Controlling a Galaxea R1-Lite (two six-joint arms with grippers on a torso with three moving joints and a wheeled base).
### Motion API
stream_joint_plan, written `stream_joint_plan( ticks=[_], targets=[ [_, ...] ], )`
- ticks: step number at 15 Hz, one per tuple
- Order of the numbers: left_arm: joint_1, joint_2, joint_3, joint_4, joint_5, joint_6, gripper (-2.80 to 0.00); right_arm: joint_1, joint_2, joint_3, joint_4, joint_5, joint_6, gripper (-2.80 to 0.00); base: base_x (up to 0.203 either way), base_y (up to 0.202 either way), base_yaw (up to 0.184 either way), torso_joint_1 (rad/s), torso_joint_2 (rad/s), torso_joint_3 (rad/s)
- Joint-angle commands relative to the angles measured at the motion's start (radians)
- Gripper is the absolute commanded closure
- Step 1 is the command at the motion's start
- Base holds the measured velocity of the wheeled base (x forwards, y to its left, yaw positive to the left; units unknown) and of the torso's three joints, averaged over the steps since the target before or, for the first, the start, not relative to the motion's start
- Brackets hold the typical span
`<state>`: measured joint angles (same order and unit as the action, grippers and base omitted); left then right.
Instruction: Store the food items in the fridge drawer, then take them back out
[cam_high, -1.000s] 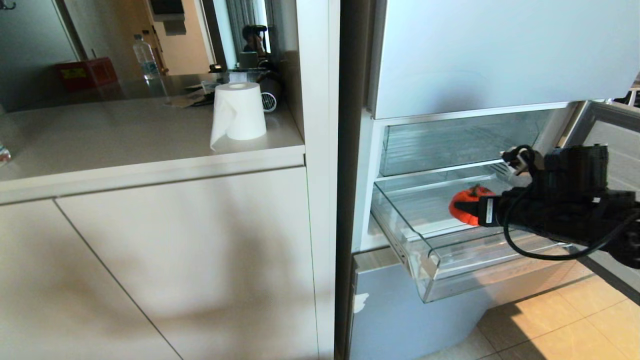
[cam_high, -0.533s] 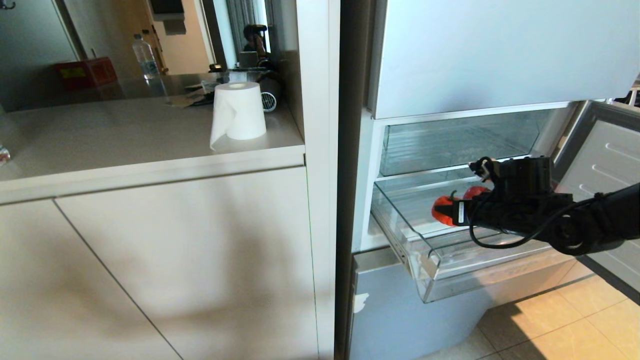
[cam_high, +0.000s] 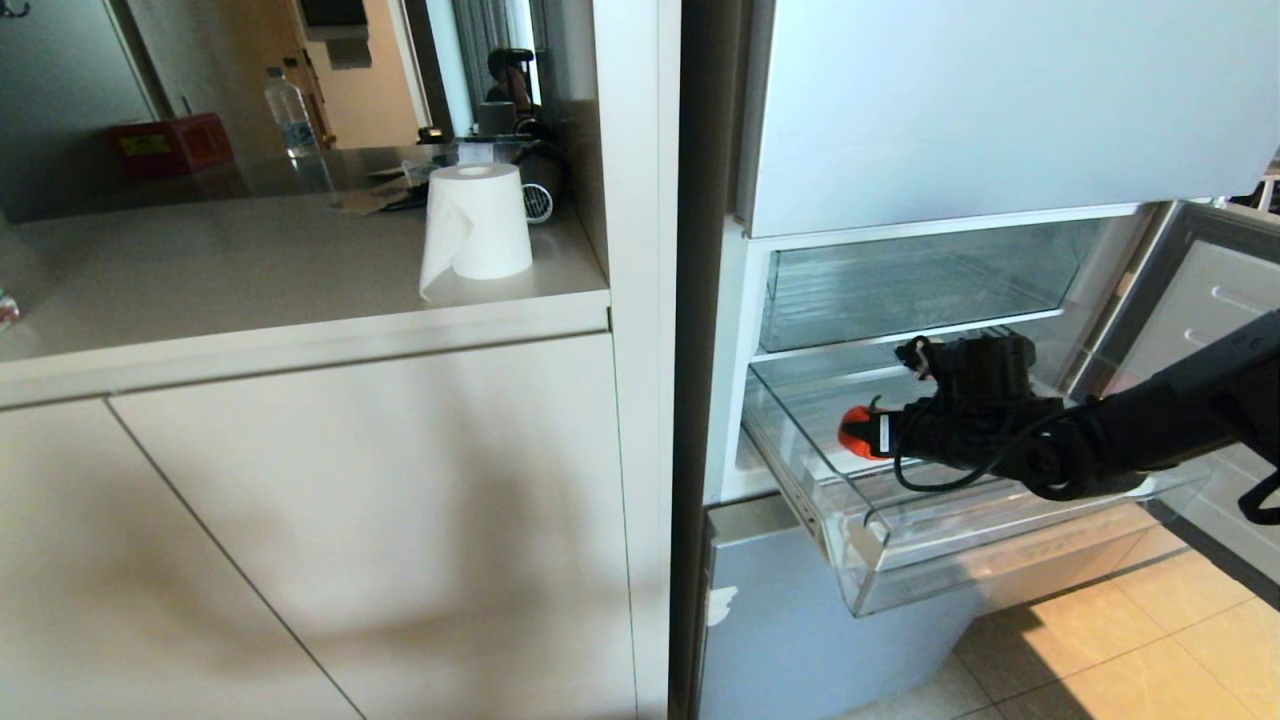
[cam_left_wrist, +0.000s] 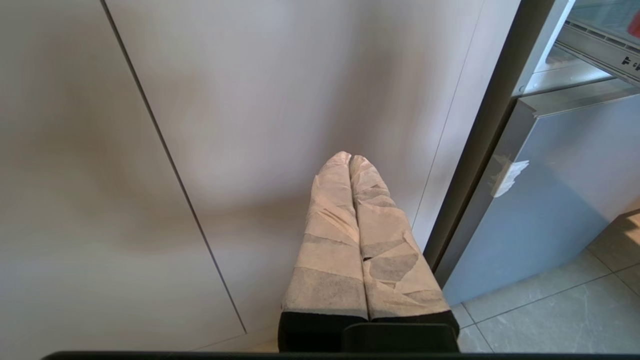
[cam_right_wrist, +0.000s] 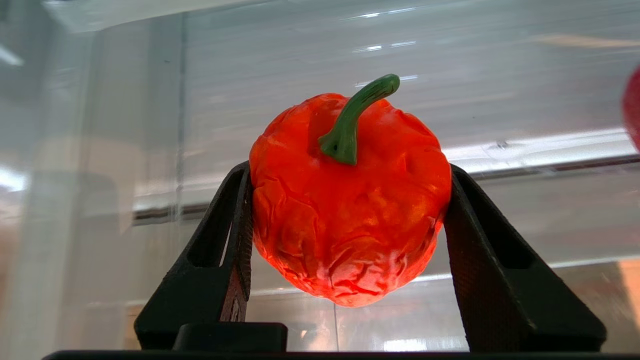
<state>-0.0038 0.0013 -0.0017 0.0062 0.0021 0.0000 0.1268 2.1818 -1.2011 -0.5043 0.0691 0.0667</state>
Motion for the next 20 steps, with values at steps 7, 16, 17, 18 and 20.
stream_joint_plan(
  ticks=[7, 16, 17, 18, 20],
  targets=[
    [0.001, 0.000, 0.000, 0.000, -0.001, 0.000, 0.00, 0.001, 0.013, -0.047, 0.001, 0.000, 0.003, -2.80, 0.000, 0.000, 0.000, 0.000, 0.00, 0.000],
    [0.001, 0.000, 0.000, 0.000, 0.001, 0.000, 0.00, 0.002, -0.193, -0.047, 0.079, -0.003, -0.005, -0.71, 0.000, 0.000, 0.000, 0.000, 0.00, 0.000],
    [0.001, 0.000, 0.000, 0.000, -0.001, 0.000, 0.00, 0.002, -0.249, -0.012, 0.105, -0.002, -0.008, 0.00, 0.000, 0.000, 0.000, 0.000, 0.00, 0.000],
    [0.001, 0.000, 0.000, 0.000, 0.000, 0.000, 0.00, 0.003, -0.307, 0.030, 0.118, -0.002, -0.009, 0.00, 0.000, 0.000, 0.000, 0.000, 0.00, 0.000],
    [0.001, 0.000, 0.000, 0.000, 0.001, 0.000, 0.00, 0.003, -0.451, 0.119, 0.131, -0.003, -0.008, 0.00, 0.000, 0.000, 0.000, 0.000, 0.00, 0.000]
  ],
)
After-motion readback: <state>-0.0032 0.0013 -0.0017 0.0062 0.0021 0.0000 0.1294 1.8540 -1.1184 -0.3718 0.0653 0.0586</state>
